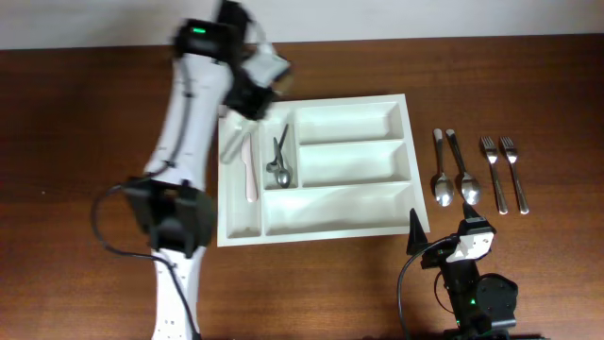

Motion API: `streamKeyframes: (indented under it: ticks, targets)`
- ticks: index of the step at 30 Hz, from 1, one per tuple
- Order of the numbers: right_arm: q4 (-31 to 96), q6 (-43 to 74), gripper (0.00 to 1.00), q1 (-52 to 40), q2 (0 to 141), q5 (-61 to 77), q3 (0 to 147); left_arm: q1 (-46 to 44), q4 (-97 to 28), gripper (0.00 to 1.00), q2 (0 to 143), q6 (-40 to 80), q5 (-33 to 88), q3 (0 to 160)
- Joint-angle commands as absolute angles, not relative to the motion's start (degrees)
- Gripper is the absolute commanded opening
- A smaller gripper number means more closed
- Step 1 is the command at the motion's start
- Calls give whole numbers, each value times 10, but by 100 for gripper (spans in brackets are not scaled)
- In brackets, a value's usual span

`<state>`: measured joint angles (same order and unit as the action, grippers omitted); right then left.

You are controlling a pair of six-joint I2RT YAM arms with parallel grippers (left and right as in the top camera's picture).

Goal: Pack container
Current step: 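Carry the tongs into the tray's bottom compartment and release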

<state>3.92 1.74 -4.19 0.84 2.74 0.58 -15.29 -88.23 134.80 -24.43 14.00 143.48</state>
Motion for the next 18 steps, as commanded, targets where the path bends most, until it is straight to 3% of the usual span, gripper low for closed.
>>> streamKeyframes:
  ticks: [1,9,18]
  targets:
    - [43,22,99,-45,4,23,3,-230,-888,2,1345,-308,152,1446]
    - [43,22,99,-45,4,23,3,-355,-894,2,1345,-318,128,1436]
    - [43,22,99,-45,4,23,3,-408,-890,2,1345,-318,116,1348]
